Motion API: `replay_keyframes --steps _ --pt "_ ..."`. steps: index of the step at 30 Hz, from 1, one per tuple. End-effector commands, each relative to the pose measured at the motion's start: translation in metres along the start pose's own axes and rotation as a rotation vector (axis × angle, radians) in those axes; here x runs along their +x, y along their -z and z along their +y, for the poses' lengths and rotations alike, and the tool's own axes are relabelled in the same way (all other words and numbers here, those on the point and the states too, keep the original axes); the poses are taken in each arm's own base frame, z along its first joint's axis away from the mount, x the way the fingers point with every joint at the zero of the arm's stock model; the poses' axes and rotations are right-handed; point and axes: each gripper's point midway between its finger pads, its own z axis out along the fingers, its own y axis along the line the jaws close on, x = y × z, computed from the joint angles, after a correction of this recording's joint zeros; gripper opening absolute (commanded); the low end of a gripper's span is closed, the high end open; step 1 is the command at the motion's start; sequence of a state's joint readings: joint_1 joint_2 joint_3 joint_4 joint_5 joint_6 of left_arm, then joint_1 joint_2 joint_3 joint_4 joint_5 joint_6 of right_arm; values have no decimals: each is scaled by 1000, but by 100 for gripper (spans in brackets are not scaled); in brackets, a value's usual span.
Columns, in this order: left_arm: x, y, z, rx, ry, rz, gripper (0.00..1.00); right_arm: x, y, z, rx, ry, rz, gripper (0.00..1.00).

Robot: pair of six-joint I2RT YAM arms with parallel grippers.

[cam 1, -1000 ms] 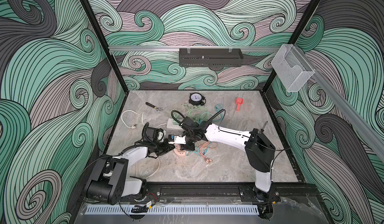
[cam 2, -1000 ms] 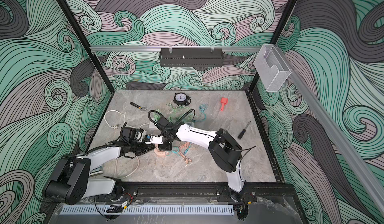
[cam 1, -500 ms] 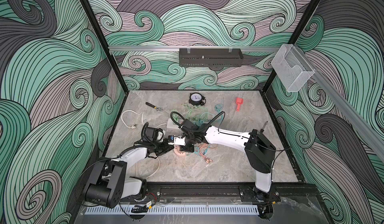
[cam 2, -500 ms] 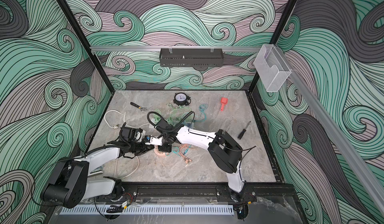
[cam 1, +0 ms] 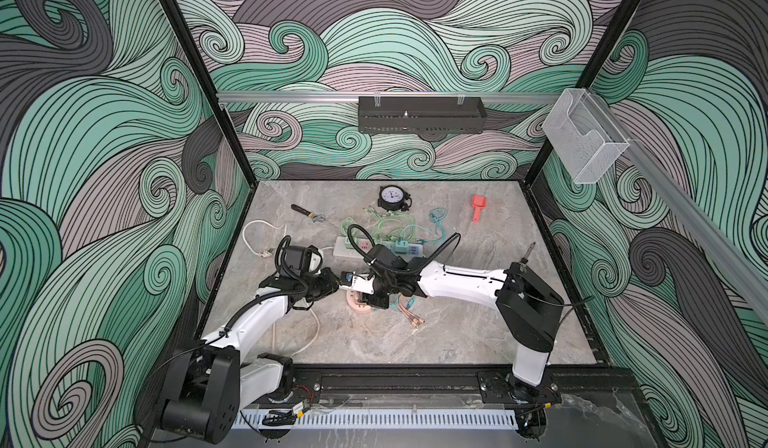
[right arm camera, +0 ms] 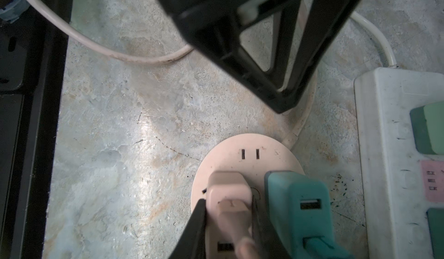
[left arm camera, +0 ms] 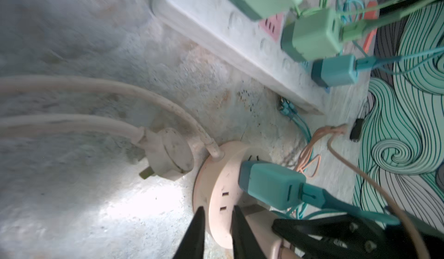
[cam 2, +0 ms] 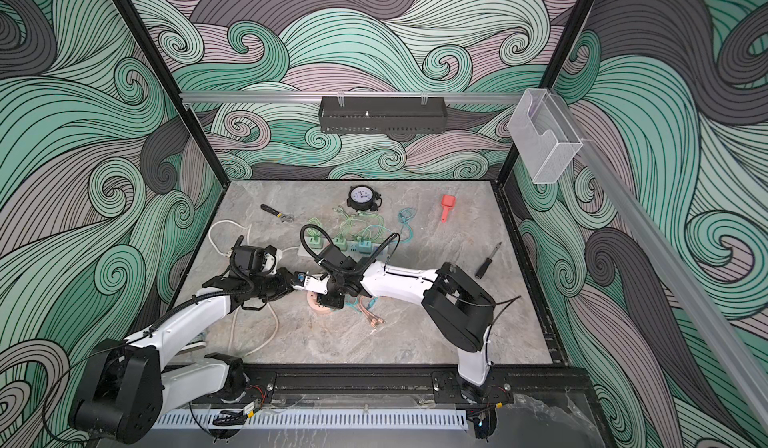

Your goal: Insert the plug

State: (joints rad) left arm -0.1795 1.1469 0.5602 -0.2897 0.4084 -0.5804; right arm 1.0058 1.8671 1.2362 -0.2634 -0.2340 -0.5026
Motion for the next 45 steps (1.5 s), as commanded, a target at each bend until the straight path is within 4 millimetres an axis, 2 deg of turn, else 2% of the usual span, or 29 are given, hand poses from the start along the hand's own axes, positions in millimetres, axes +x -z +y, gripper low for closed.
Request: replay_keyframes --steps 1,4,7,9,12,16,17,19,20,23,27,30,33,34,35,39,42,45 --pt "-22 18 6 -84 -8 -80 42 85 -20 28 -60 -83 293 3" --pt "-45 32 5 -122 -23 -171 54 61 -7 23 -48 -94 231 8" --pt "-67 44 7 -169 -33 -256 57 38 8 19 -43 -108 170 15" --pt "-80 54 8 -198 -40 -293 58 25 17 17 -41 -118 133 29" --pt "-93 66 12 -225 -45 -329 62 10 32 16 -38 -129 82 45" --pt "-111 76 23 -253 -43 -403 65 -3 50 17 -47 -150 25 58" --pt "-116 78 28 -274 -45 -427 66 -7 55 17 -50 -155 9 64" --pt "-127 82 39 -335 -63 -473 67 -11 65 21 -67 -163 -6 82" --pt "-132 83 46 -370 -70 -497 68 -12 71 24 -78 -168 -11 87" --pt "-145 85 65 -475 -124 -545 69 -10 89 37 -116 -176 -28 95" --pt "-155 81 83 -576 -180 -549 70 2 117 46 -125 -217 -86 97" --pt "-160 73 91 -592 -213 -572 72 12 141 26 -37 -290 -165 99" --pt "-165 67 99 -613 -249 -596 75 30 172 -12 117 -404 -263 99" --pt "-167 65 101 -614 -254 -606 76 35 184 -30 200 -433 -308 99" --pt "-168 63 103 -612 -261 -617 76 45 195 -50 305 -471 -331 99" --pt "-171 53 106 -597 -322 -660 76 84 233 -101 605 -594 -393 99" --pt "-175 51 102 -558 -356 -708 77 128 255 -131 829 -688 -393 99" --pt "-177 47 101 -513 -371 -749 77 174 268 -148 981 -796 -388 99"
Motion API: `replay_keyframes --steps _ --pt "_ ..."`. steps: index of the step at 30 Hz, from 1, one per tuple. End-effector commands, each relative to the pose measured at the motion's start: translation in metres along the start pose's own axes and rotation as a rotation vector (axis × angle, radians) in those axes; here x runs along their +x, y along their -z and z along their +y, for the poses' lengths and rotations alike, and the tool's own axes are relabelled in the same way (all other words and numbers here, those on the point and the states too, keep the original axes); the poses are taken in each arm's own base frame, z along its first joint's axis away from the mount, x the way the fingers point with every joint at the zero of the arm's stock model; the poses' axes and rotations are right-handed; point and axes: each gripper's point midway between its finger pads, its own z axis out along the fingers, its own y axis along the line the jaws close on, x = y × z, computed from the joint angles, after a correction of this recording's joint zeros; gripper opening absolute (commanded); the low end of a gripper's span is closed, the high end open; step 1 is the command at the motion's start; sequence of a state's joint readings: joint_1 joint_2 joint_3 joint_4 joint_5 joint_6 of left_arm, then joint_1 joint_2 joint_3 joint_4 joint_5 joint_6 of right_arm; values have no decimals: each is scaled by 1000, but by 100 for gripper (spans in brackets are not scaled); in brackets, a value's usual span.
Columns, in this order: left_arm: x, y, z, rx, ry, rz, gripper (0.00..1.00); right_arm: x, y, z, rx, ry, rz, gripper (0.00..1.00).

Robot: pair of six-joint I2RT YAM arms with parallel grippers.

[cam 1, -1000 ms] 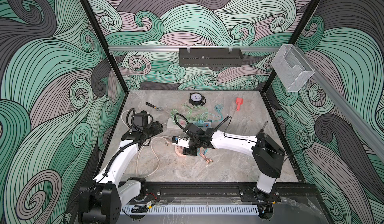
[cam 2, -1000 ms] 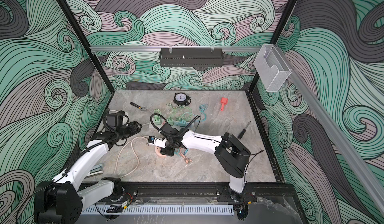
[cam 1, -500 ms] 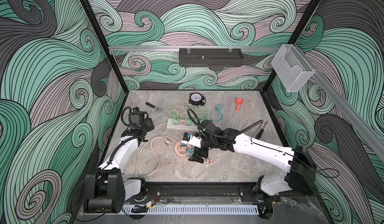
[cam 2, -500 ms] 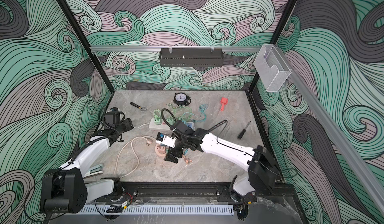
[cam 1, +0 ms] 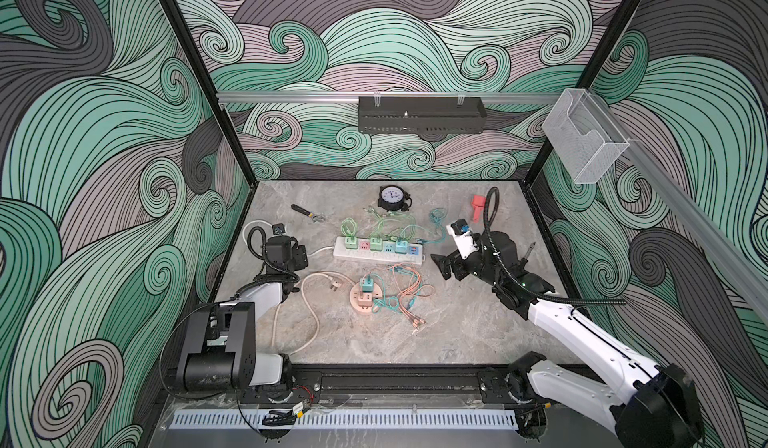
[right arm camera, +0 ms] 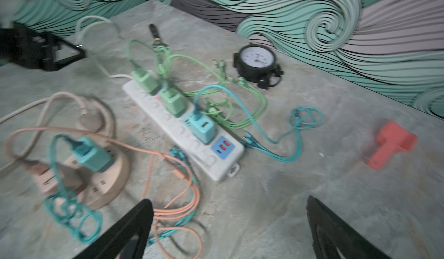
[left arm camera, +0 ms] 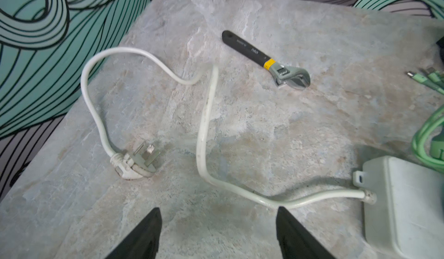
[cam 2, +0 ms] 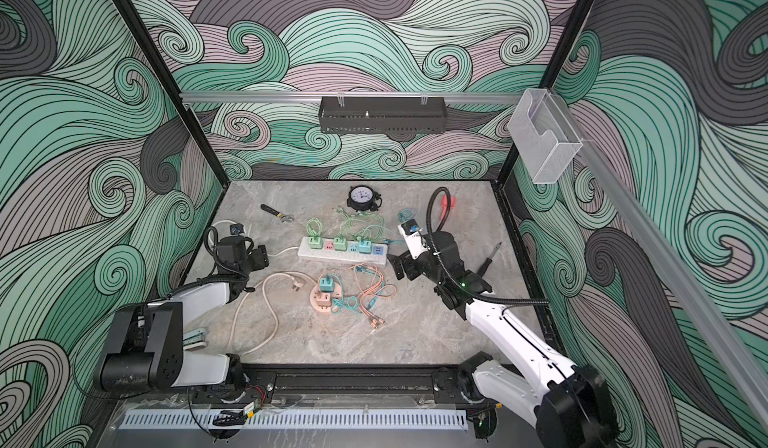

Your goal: Insert the plug

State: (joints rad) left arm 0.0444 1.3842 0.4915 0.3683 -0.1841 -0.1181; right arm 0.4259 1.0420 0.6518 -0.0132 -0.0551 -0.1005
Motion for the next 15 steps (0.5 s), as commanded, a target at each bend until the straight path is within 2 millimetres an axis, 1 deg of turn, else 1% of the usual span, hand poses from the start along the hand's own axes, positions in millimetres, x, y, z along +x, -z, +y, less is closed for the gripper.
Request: replay_keyframes --steps 1,2,4,5,7,9,11,12,13,15 --pt "-34 -2 -4 44 9 -172 77 0 2 -61 251 -107 -101 99" --pt "-23 -10 -6 54 4 -152 77 9 2 -73 297 -123 -105 99" --pt "-14 -17 -9 71 -8 -156 77 22 2 -90 355 -152 -113 99" --pt "-17 -17 -10 78 -15 -179 77 29 2 -97 379 -158 -114 99" --pt "-14 -15 -10 83 -10 -145 77 42 -1 -110 438 -157 -105 99" --pt "-15 -17 -11 84 -17 -159 77 57 -6 -121 472 -155 -79 99" --pt "-15 -19 -13 97 -21 -125 79 68 -9 -130 512 -157 -70 99" --pt "-15 -21 -15 106 -29 -129 81 72 -9 -136 527 -163 -82 99" --pt "-15 -20 -16 108 -29 -126 87 74 -9 -139 533 -169 -91 99" --pt "-14 -21 -15 107 -28 -126 91 78 -14 -149 541 -192 -123 99"
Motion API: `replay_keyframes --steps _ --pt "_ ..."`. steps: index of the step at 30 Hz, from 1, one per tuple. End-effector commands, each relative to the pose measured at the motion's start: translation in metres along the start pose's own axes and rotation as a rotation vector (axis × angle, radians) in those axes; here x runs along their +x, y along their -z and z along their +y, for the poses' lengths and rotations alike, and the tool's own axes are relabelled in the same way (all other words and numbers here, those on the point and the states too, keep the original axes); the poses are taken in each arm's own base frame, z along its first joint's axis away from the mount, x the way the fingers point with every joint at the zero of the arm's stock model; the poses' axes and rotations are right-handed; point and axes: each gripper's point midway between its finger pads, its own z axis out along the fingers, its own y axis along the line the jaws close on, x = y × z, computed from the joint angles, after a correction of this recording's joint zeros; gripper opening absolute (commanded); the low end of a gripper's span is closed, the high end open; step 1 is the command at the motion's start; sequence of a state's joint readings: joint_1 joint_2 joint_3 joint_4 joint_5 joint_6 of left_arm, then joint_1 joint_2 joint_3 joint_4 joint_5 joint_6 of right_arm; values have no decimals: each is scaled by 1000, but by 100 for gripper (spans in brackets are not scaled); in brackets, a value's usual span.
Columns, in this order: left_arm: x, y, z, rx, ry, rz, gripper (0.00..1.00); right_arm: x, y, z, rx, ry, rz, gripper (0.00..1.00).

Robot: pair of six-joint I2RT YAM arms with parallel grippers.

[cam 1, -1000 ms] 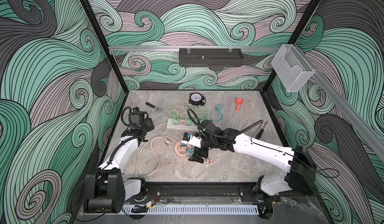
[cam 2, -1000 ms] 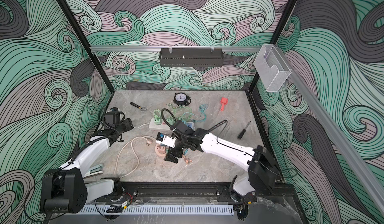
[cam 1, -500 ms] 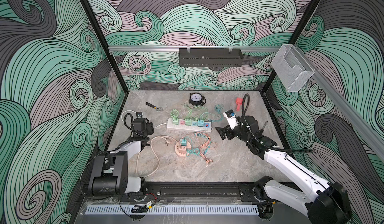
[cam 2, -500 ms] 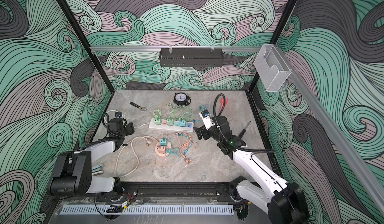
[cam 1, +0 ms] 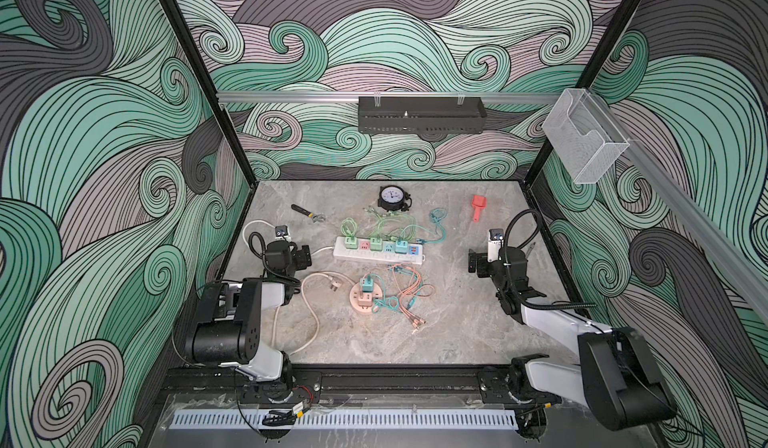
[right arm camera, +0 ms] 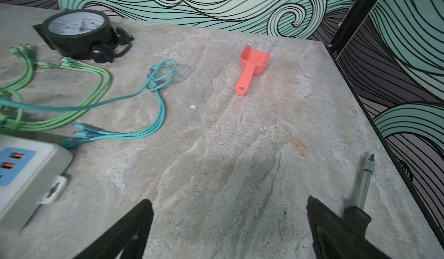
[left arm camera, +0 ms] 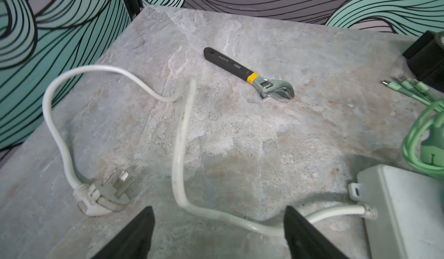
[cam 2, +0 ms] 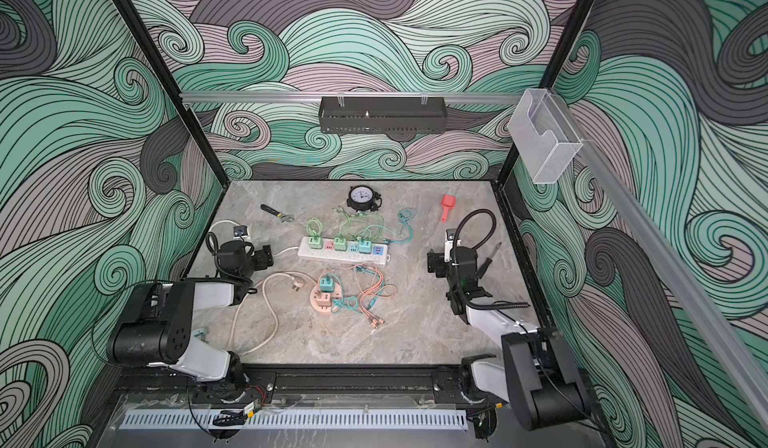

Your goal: Insert the plug

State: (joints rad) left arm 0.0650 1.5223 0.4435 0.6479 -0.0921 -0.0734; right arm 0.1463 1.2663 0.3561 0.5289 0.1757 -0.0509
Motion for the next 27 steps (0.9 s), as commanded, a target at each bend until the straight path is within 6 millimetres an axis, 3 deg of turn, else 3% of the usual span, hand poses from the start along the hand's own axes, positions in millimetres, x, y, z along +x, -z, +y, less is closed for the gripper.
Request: replay_keyframes --steps 1,4,7,10,27 --pt "-16 -2 -4 25 -9 -40 91 -29 -9 -21 58 -63 -145 99" --pt "-15 -2 -4 24 -8 -39 92 -27 -22 -23 36 -72 -128 99" --pt "-15 -3 -3 22 -8 -36 94 -10 -39 -18 11 -68 -137 99" --pt "-15 -3 -3 22 -9 -34 99 -7 -42 -18 6 -69 -73 99" --pt "-15 -2 -5 28 -14 -34 99 -9 -43 -18 -9 -76 -84 99"
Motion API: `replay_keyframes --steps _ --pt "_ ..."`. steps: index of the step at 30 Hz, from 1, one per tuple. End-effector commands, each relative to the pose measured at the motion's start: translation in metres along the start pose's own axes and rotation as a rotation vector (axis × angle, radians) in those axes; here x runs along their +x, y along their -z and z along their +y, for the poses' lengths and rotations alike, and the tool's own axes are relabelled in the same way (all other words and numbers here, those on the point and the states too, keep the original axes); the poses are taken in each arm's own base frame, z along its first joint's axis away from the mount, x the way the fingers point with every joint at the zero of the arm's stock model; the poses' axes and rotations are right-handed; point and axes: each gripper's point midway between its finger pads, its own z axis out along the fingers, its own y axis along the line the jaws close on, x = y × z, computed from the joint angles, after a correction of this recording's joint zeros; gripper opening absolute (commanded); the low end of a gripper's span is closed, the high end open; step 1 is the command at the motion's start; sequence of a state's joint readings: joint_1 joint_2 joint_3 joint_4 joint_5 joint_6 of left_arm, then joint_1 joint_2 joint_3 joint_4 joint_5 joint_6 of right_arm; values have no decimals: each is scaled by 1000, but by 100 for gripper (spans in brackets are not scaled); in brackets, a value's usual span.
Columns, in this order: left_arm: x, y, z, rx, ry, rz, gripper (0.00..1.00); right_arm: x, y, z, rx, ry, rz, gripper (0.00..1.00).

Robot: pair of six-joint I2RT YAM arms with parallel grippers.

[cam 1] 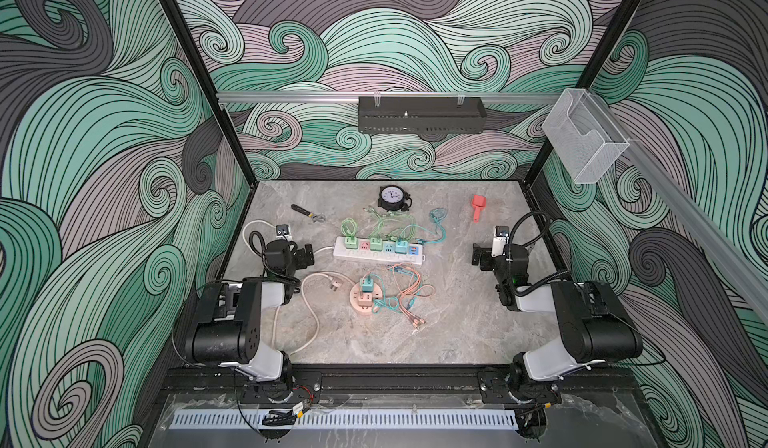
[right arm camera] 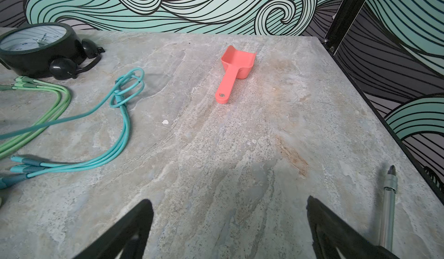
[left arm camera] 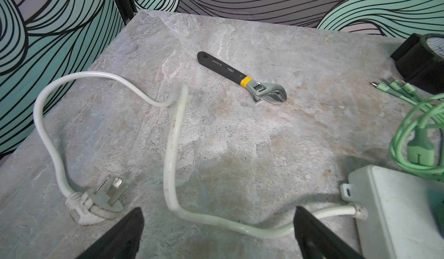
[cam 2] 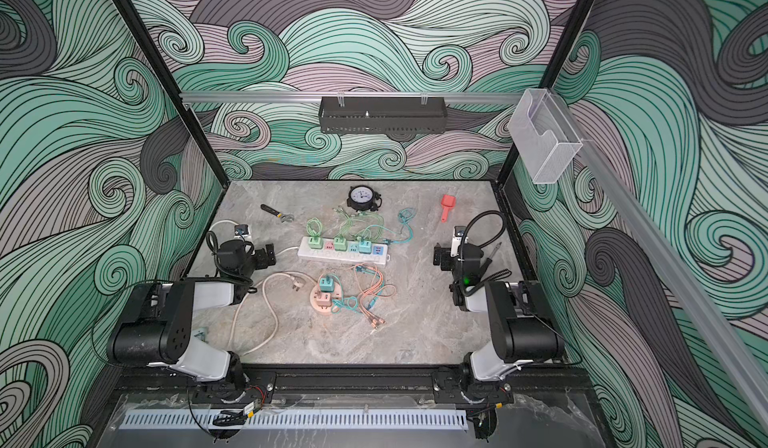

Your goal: Insert the plug

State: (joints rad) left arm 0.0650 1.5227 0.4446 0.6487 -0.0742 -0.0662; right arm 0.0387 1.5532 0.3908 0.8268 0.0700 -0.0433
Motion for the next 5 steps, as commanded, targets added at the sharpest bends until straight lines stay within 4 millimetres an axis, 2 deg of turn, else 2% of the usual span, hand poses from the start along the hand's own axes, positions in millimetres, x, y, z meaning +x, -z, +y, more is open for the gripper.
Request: replay_keyframes --steps 1,5 --pt "-15 -2 -2 9 -7 -37 99 -15 -2 -1 -4 -19 -35 99" --pt "-15 -3 -8 42 -23 -31 99 -15 0 -1 -4 -18 -42 99"
